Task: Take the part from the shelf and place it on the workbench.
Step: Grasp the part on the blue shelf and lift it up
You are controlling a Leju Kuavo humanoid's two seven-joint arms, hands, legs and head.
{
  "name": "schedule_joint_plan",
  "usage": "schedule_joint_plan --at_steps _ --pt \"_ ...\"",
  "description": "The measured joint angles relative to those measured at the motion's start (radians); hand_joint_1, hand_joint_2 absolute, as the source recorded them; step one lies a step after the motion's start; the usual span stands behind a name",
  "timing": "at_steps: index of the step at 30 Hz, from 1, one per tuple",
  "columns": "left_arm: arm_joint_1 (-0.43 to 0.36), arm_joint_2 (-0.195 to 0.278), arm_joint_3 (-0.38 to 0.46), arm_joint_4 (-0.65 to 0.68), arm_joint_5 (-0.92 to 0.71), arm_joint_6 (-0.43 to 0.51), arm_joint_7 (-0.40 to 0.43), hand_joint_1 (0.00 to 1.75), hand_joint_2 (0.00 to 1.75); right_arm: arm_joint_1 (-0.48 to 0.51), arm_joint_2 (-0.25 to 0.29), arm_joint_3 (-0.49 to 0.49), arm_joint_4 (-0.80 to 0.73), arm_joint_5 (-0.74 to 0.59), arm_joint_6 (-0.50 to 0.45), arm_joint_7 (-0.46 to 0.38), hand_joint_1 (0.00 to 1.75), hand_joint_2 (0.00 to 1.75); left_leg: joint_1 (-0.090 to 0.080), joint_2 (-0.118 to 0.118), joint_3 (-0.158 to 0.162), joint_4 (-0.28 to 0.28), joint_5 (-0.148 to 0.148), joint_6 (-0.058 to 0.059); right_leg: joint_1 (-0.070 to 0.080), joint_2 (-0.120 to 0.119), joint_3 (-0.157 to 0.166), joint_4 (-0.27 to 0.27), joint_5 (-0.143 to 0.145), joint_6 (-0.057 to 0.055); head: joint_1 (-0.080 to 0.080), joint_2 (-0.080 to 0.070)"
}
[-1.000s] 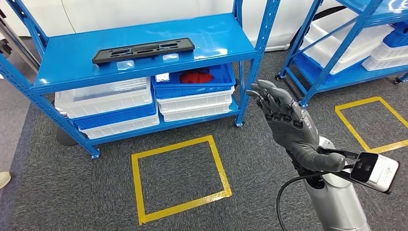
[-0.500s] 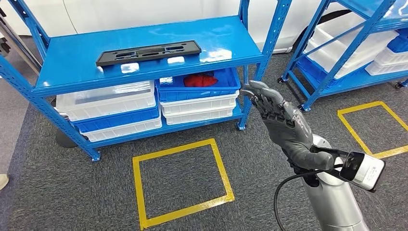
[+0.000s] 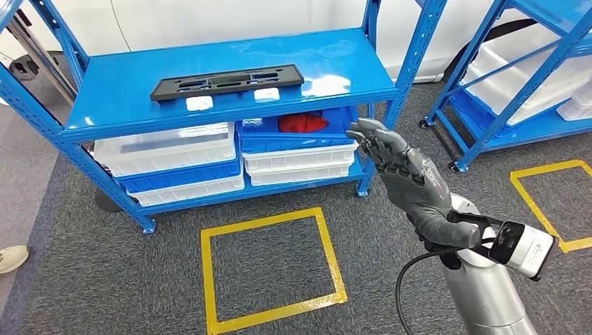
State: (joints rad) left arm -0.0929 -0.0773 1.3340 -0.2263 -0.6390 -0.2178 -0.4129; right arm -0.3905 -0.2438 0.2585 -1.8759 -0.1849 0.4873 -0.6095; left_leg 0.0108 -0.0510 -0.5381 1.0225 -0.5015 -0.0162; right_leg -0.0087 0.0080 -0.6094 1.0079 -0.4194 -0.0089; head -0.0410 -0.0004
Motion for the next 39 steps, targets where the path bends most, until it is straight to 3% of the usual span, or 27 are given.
schedule_joint_plan --at_steps 2,4,5,6,8,10,11,15,17,19,20,21,22,24,26,30,32,34,36,37,38,39 --pt "-0.003 0.001 0.000 0.000 0.001 0.000 -0.001 0.00 0.00 0.000 0.001 0.002 0.001 -0.001 0.000 -0.001 0.00 0.00 0.001 0.025 -0.046 0.098 -0.045 -0.007 -0.002 -0.006 0.018 -0.008 -0.007 -0.010 0.000 0.000" --pt "-0.003 0.001 0.000 0.000 0.002 0.000 -0.002 0.00 0.00 0.000 0.001 0.003 0.003 -0.002 0.000 -0.001 0.00 0.00 0.002 0.037 -0.128 0.235 -0.091 -0.011 0.001 -0.009 0.027 -0.008 -0.018 -0.014 0.000 0.000" --pt "-0.002 0.001 0.000 0.000 0.002 0.000 -0.003 0.00 0.00 0.001 0.001 0.005 0.005 -0.002 0.000 -0.001 0.00 0.00 0.002 0.039 -0.157 0.272 -0.091 -0.012 0.002 -0.010 0.032 -0.007 -0.023 -0.014 0.000 0.000" --pt "0.000 0.001 0.000 0.000 0.002 -0.001 -0.004 0.00 0.00 0.001 0.002 0.006 0.006 -0.002 0.000 -0.001 0.00 0.00 0.002 0.040 -0.165 0.266 -0.068 -0.011 0.003 -0.010 0.040 -0.007 -0.029 -0.014 0.000 0.000" --pt "0.001 0.001 0.000 0.000 0.002 -0.001 -0.008 0.00 0.00 0.001 0.003 0.009 0.008 0.000 -0.001 -0.001 0.00 0.00 0.001 0.043 -0.125 0.147 0.021 -0.006 0.003 -0.011 0.059 -0.005 -0.044 -0.010 0.000 0.000" --pt "-0.001 0.002 0.000 0.000 0.002 -0.002 -0.011 0.00 0.00 0.000 0.003 0.010 0.009 0.002 -0.003 0.000 0.00 0.00 -0.003 0.047 -0.075 0.026 0.074 0.005 0.006 -0.012 0.071 -0.004 -0.057 -0.002 0.000 0.000" --pt "-0.002 0.002 0.000 0.000 0.002 -0.002 -0.011 0.00 0.00 0.000 0.003 0.010 0.010 0.002 -0.004 0.000 0.00 0.00 -0.006 0.048 -0.063 -0.002 0.077 0.011 0.008 -0.013 0.074 -0.004 -0.061 0.003 0.000 0.000" --pt "-0.001 0.002 0.000 0.000 0.002 -0.002 -0.012 0.00 0.00 0.000 0.004 0.014 0.011 0.002 -0.005 -0.001 0.00 0.00 -0.005 0.045 -0.043 -0.019 0.064 0.037 0.006 -0.012 0.070 0.025 -0.070 0.023 0.000 0.000" --pt "-0.002 0.002 0.000 0.000 0.002 -0.003 -0.012 0.00 0.00 -0.001 0.004 0.016 0.011 0.002 -0.005 -0.002 0.00 0.00 -0.002 0.044 -0.026 -0.025 0.058 0.047 0.002 -0.010 0.024 0.111 -0.108 0.032 0.000 0.000" --pt "-0.002 0.002 0.000 0.000 0.002 -0.003 -0.012 0.00 0.00 0.002 0.004 0.019 0.013 0.002 -0.005 -0.002 0.00 0.00 -0.002 0.042 -0.016 -0.025 0.047 0.050 -0.001 -0.010 -0.062 0.240 -0.154 0.039 0.000 0.000" --pt "-0.001 0.002 0.000 0.000 0.002 -0.003 -0.012 0.00 0.00 0.004 0.004 0.020 0.015 0.002 -0.005 -0.002 0.00 0.00 -0.003 0.041 -0.010 -0.025 0.041 0.050 -0.002 -0.010 -0.098 0.282 -0.159 0.041 0.000 0.000" --pt "-0.001 0.002 0.000 0.000 0.002 -0.003 -0.012 0.00 0.00 0.005 0.004 0.020 0.016 0.002 -0.005 -0.002 0.00 0.00 -0.003 0.040 -0.002 -0.025 0.034 0.049 -0.003 -0.010 -0.118 0.289 -0.143 0.041 0.000 0.000" --pt "0.000 0.002 0.000 0.000 0.002 -0.003 -0.012 0.00 0.00 0.006 0.004 0.021 0.017 0.002 -0.005 -0.002 0.00 0.00 -0.003 0.038 0.009 -0.025 0.026 0.047 -0.003 -0.010 -0.115 0.256 -0.107 0.039 0.000 0.000" --pt "0.000 0.001 0.000 0.000 0.002 -0.003 -0.012 0.00 0.00 0.006 0.004 0.021 0.017 0.002 -0.005 -0.003 0.00 0.00 -0.003 0.036 0.035 -0.026 0.007 0.042 0.000 -0.009 -0.072 0.119 -0.008 0.028 0.000 0.000" --pt "-0.002 0.000 0.000 0.000 0.003 -0.003 -0.012 0.00 0.00 0.006 0.003 0.022 0.019 0.001 -0.005 -0.004 0.00 0.00 -0.003 0.034 0.048 -0.028 -0.007 0.032 0.008 -0.009 -0.039 0.019 0.032 0.015 0.000 0.000" --pt "-0.004 0.001 0.001 0.000 0.005 -0.005 -0.015 0.00 0.00 0.007 0.003 0.023 0.021 -0.002 -0.004 -0.014 0.00 0.00 -0.004 0.037 0.046 0.008 -0.010 0.013 0.007 -0.004 -0.010 -0.011 0.017 -0.003 0.000 0.000" --pt "-0.005 0.002 0.001 0.000 0.005 -0.010 -0.017 0.00 0.00 0.008 0.003 0.023 0.022 -0.005 -0.004 -0.020 0.00 0.00 -0.002 0.040 -0.007 0.106 -0.022 0.005 0.003 -0.007 0.015 -0.018 0.003 -0.012 0.000 0.000" --pt "-0.004 0.001 0.000 0.000 0.008 -0.014 -0.018 0.00 0.00 0.012 0.003 0.023 0.024 -0.006 -0.004 -0.024 0.00 0.00 0.000 0.042 -0.091 0.230 -0.069 -0.003 0.004 -0.008 0.034 -0.019 -0.015 -0.016 0.000 0.000" --pt "0.000 0.002 0.001 0.000 0.011 -0.017 -0.019 0.00 0.00 0.019 0.003 0.023 0.025 -0.006 -0.004 -0.028 0.00 0.00 0.001 0.043 -0.150 0.279 -0.104 -0.009 0.003 -0.007 0.060 -0.018 -0.037 -0.015 0.000 0.000" --pt "0.002 0.002 0.002 0.000 0.012 -0.018 -0.019 0.00 0.00 0.022 0.003 0.023 0.025 -0.006 -0.004 -0.030 0.00 0.00 0.002 0.044 -0.157 0.255 -0.095 -0.009 0.003 -0.007 0.077 -0.018 -0.049 -0.013 0.000 0.000" --pt "0.003 0.003 0.003 0.000 0.012 -0.018 -0.019 0.00 0.00 0.024 0.003 0.023 0.025 -0.006 -0.004 -0.031 0.00 0.00 0.002 0.044 -0.151 0.203 -0.061 -0.009 0.002 -0.007 0.094 -0.018 -0.063 -0.011 0.000 0.000" --pt "0.004 0.004 0.005 0.000 0.013 -0.018 -0.019 0.00 0.00 0.025 0.002 0.023 0.025 -0.007 -0.004 -0.031 0.00 0.00 0.003 0.046 -0.139 0.134 -0.004 -0.007 0.002 -0.007 0.109 -0.018 -0.076 -0.008 0.000 0.000"
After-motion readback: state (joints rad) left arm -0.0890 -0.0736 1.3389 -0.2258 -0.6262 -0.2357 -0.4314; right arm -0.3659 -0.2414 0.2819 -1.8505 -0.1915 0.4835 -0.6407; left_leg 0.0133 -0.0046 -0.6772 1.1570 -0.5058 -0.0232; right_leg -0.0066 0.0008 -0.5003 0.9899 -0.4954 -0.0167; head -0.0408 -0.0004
